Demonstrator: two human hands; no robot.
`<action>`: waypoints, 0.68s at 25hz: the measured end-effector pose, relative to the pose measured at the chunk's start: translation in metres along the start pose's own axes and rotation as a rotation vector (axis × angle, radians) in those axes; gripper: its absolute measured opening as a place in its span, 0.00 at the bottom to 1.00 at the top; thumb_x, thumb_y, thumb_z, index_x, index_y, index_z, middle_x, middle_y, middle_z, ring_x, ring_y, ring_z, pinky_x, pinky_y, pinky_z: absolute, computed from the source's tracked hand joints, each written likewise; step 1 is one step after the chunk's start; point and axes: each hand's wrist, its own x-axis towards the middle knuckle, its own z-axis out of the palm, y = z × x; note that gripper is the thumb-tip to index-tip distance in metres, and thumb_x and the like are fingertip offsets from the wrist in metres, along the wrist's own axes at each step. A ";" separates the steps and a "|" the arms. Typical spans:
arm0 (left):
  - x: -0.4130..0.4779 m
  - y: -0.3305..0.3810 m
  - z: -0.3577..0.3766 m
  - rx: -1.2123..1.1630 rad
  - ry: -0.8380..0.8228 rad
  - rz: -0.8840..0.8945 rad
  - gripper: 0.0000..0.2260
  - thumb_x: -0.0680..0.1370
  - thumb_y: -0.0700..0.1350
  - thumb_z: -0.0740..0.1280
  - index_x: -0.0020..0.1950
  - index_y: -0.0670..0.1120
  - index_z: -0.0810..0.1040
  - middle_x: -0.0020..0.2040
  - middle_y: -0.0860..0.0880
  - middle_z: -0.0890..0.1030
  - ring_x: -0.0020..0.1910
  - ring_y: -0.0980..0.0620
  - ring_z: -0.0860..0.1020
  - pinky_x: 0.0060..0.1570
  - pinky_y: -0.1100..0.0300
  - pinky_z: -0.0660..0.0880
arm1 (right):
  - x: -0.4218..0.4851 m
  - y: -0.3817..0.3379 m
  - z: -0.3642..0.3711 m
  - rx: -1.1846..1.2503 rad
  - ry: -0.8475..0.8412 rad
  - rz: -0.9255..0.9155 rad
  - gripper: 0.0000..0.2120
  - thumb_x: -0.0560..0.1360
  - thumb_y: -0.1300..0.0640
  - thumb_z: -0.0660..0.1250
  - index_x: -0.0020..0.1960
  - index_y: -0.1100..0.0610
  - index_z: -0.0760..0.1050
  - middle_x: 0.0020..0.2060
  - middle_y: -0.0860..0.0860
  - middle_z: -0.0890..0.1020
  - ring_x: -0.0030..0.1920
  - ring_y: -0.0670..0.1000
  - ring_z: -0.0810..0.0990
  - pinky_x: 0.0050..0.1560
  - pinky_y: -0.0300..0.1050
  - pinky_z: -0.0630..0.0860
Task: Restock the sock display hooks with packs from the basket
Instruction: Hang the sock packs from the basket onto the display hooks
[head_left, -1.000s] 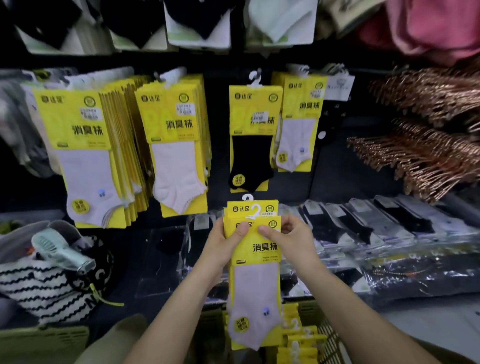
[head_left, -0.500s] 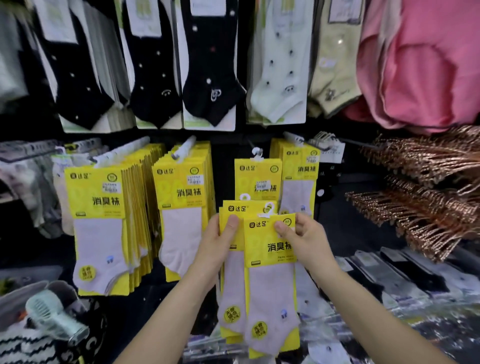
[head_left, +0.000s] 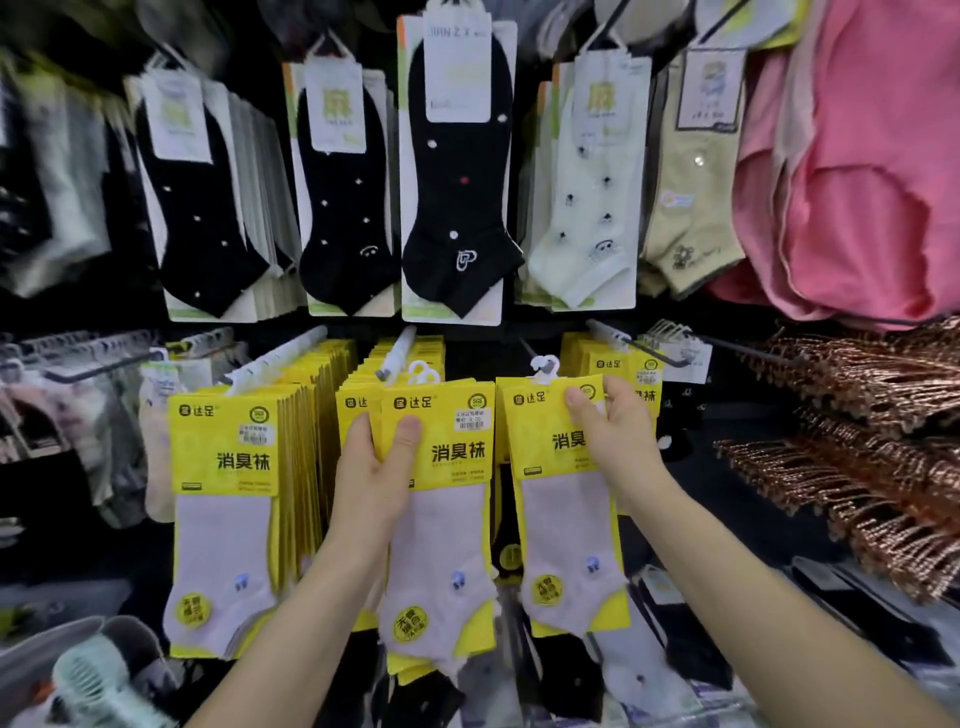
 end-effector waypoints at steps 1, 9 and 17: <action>0.000 0.001 -0.002 0.013 -0.003 0.009 0.02 0.78 0.48 0.63 0.50 0.54 0.74 0.47 0.57 0.81 0.46 0.62 0.80 0.41 0.69 0.75 | 0.001 0.002 0.003 -0.037 0.006 -0.005 0.15 0.77 0.51 0.64 0.60 0.59 0.70 0.50 0.51 0.75 0.58 0.55 0.73 0.51 0.43 0.69; -0.004 0.006 0.017 0.014 -0.056 -0.021 0.02 0.78 0.50 0.63 0.49 0.54 0.74 0.47 0.56 0.81 0.48 0.58 0.80 0.45 0.63 0.75 | -0.002 0.002 0.005 -0.128 0.040 0.051 0.13 0.75 0.48 0.66 0.51 0.58 0.72 0.44 0.51 0.75 0.45 0.49 0.73 0.44 0.42 0.70; -0.015 0.007 0.054 -0.033 -0.131 -0.042 0.05 0.77 0.49 0.65 0.52 0.53 0.74 0.51 0.51 0.81 0.51 0.54 0.80 0.51 0.55 0.78 | -0.040 -0.024 -0.001 0.032 -0.106 -0.042 0.12 0.70 0.53 0.73 0.42 0.57 0.71 0.38 0.57 0.81 0.39 0.56 0.79 0.44 0.48 0.77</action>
